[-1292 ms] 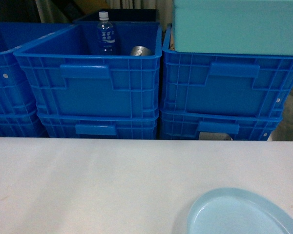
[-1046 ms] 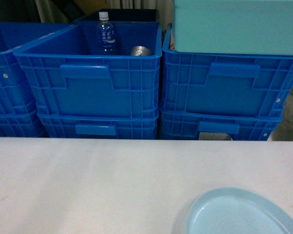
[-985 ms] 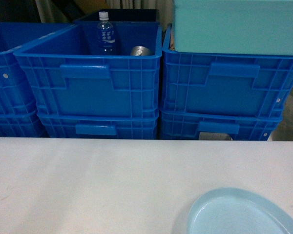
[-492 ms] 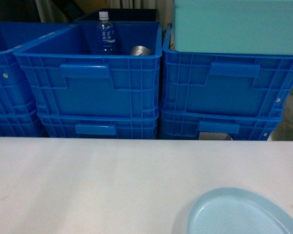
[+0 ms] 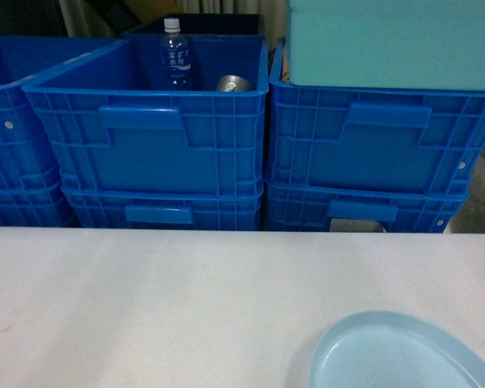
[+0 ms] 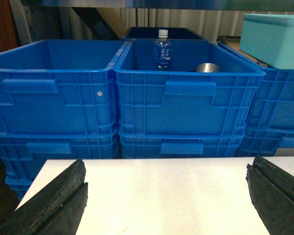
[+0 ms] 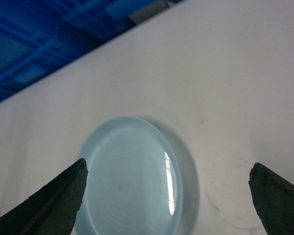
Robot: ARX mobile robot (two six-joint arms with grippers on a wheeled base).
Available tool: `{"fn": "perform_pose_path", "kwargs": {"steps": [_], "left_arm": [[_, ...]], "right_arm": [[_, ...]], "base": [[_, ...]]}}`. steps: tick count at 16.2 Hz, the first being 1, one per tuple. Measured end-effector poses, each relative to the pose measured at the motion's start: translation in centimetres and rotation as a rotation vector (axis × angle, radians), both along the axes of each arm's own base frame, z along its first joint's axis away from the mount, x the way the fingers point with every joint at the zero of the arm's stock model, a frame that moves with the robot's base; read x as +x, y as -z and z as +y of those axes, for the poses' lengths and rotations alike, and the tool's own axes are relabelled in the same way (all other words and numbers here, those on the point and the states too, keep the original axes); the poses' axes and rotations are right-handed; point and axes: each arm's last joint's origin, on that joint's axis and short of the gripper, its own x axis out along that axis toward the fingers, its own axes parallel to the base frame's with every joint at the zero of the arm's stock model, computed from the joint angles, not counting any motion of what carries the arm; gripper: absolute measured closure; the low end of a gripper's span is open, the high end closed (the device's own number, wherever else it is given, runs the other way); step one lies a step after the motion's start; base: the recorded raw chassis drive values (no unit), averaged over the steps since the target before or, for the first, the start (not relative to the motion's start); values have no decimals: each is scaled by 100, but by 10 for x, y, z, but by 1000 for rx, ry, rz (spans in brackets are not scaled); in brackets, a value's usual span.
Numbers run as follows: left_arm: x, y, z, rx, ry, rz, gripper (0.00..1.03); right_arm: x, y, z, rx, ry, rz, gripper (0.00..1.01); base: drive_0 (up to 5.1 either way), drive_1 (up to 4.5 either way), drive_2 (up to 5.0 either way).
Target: Place blue tray on left shelf second layer neatly
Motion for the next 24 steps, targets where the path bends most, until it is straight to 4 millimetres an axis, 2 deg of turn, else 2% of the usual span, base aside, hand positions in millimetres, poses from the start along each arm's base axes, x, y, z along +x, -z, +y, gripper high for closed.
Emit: {"fn": "perform_pose_path", "kwargs": {"steps": [3,7,10,14,19,24], "left_arm": [[0,0,0,0,0,0,5],[0,0,0,0,0,0,5],[0,0,0,0,0,0,5],[0,0,0,0,0,0,5],[0,0,0,0,0,0,5],[0,0,0,0,0,0,5]], "right_arm": [[13,12,-4,-76,-67,69,3],[21,28,20,-204,-257,111,3],[19,45,29,-243,-292,154,3],[15,59,33,-243,-305,170,3],[13,69,53,-184,-342,157,3],[12,77,53,-158,-319,145,3]], "base": [[0,0,0],[0,0,0],[0,0,0],[0,0,0],[0,0,0],[0,0,0]]}}
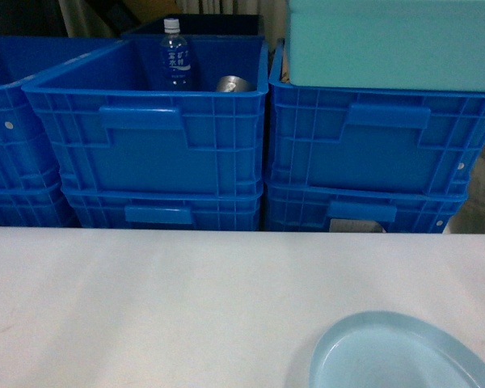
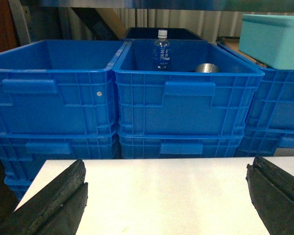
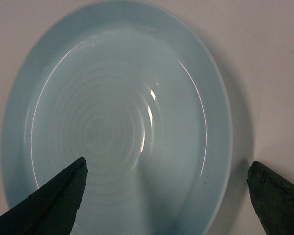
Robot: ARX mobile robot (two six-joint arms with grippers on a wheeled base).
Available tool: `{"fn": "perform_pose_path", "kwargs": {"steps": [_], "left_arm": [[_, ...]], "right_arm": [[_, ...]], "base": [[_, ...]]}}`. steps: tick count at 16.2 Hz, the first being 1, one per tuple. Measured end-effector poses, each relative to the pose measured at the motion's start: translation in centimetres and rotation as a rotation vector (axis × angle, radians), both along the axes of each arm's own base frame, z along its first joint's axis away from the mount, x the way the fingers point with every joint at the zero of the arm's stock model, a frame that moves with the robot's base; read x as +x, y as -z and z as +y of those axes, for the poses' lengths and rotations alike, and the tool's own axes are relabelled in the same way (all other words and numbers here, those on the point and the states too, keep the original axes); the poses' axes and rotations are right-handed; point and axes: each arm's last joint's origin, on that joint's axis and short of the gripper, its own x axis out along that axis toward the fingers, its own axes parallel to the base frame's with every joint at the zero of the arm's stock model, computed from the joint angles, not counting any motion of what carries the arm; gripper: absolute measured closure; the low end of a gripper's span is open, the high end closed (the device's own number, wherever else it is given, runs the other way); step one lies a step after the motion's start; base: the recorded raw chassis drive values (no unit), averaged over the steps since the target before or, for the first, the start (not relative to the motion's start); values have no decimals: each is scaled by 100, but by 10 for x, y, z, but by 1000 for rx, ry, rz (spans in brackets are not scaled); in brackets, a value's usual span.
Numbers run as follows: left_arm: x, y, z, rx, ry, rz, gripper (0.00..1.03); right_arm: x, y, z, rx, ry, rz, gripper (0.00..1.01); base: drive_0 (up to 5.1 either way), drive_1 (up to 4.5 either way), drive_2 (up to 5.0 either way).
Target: Place blue tray on left shelf second layer neatly
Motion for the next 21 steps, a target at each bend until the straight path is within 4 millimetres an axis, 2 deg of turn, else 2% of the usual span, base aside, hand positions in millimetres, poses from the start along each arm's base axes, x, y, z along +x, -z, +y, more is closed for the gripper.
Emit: {"fn": "perform_pose_path", "kwargs": {"steps": [6,14,15,19,21], "left_arm": [[0,0,0,0,0,0,5],[0,0,0,0,0,0,5],[0,0,0,0,0,0,5],[0,0,0,0,0,0,5],[0,0,0,0,0,0,5]], "right_arm": [[-2,7,-2,9,-29,-11,5],[-7,15,-8,-24,-30,8,93],[-7,16,-8,-10,-34,9,100],[-7,13,-8,5,-35,8,99],[-10,-1,-9,8,-17,-24,99]], "base": [[0,0,0],[0,0,0],[0,0,0],[0,0,0],[0,0,0]]}}
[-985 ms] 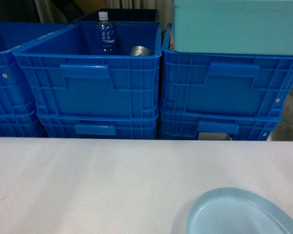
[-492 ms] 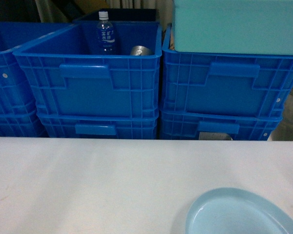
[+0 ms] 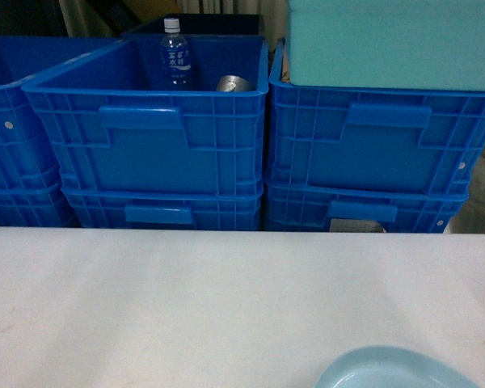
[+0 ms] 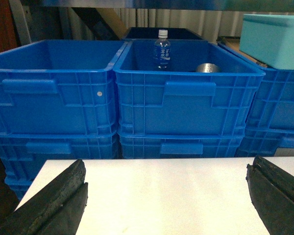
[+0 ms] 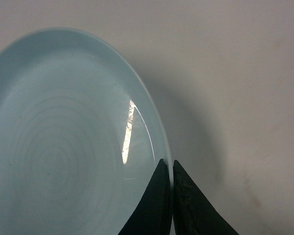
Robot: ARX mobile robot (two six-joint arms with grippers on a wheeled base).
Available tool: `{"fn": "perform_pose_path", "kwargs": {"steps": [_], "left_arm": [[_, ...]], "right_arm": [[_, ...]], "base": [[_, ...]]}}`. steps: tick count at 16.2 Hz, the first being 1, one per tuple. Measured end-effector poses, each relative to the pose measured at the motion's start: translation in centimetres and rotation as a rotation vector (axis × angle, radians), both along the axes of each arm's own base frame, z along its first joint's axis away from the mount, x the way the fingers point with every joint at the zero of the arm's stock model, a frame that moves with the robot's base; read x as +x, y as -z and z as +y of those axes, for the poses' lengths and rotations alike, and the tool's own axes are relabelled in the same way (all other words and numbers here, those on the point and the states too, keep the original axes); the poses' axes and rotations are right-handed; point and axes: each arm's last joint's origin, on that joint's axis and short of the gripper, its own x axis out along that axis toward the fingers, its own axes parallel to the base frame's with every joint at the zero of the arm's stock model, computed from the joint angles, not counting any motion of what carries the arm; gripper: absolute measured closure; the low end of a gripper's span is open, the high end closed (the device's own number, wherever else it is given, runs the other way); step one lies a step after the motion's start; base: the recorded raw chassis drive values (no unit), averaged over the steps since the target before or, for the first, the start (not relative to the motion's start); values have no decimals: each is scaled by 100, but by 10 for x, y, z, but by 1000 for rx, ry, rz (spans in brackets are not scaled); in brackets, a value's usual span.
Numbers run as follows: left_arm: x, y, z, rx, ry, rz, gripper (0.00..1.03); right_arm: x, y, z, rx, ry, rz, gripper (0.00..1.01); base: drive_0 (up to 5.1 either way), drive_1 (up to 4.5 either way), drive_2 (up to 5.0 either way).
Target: Place blue tray on left shelf second layer neatly
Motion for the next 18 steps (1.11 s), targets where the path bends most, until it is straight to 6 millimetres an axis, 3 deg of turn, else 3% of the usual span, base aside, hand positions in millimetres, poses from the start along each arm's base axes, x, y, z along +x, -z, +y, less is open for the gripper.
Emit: {"fn": "perform_pose_path", "kwargs": {"steps": [2,3,7,9,11,15,18], "left_arm": [[0,0,0,0,0,0,5],[0,0,0,0,0,0,5],[0,0,0,0,0,0,5],[0,0,0,0,0,0,5],[0,0,0,0,0,0,5],[0,0,0,0,0,0,5],[0,0,0,0,0,0,5]], "right_arm": [[11,-50,-3,-52,14,-230,99],[10,-136,-4,-124,40,-531,99],[-25,-186,-19,-202,164,-718,99],[-55,-198,-19,-212,218,-767,99],[-74,-188,-6,-218,207,-769,99],[-66,-182,15,-254,183,-791,99],[-60,-187,8,-410,351,-919,99]], "base": [[0,0,0],[0,0,0],[0,0,0],[0,0,0],[0,0,0],[0,0,0],[0,0,0]]}}
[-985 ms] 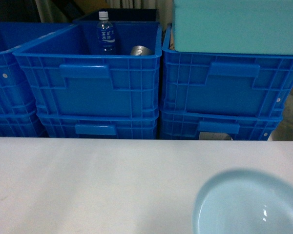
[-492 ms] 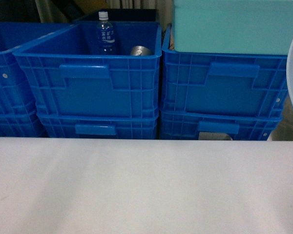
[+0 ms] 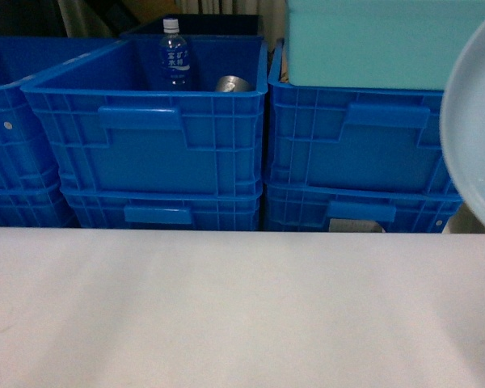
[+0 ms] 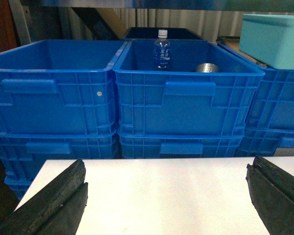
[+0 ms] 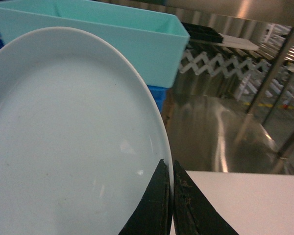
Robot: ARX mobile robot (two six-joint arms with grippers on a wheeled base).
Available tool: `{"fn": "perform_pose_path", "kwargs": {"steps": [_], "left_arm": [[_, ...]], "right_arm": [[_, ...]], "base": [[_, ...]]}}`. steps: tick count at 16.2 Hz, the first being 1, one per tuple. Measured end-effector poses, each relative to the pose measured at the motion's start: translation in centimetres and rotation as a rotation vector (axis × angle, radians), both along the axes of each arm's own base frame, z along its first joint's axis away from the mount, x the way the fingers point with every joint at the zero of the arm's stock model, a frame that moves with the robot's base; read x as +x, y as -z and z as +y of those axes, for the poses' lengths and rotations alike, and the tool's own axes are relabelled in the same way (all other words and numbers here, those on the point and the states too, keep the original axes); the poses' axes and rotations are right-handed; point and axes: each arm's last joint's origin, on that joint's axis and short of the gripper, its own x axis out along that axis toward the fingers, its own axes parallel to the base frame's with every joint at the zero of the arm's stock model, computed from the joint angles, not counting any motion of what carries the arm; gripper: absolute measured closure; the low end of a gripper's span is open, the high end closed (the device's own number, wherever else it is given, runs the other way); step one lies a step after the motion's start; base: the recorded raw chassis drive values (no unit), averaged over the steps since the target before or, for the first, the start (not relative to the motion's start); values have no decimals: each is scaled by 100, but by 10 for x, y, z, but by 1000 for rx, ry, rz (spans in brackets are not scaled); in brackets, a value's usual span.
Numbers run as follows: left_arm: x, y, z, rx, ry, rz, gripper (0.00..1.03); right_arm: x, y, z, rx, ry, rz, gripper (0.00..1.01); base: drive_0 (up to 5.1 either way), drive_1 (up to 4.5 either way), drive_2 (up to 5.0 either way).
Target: Place blue tray on left shelf second layer neatly
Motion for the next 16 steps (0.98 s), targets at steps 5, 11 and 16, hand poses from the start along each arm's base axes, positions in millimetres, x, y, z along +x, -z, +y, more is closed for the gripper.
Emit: {"fn": "perform_pose_path", "kwargs": {"steps": [5,11,16], "left_arm": [[0,0,0,0,0,0,5],[0,0,0,0,0,0,5],[0,0,0,0,0,0,5]], "right_arm": [[-3,18,-8,15,37,64,99],[-3,17,-8,17,29,29,99],[-9,11,-5,-56,16,-37,99]], "base": [[0,0,0],[0,0,0],[0,0,0]]}}
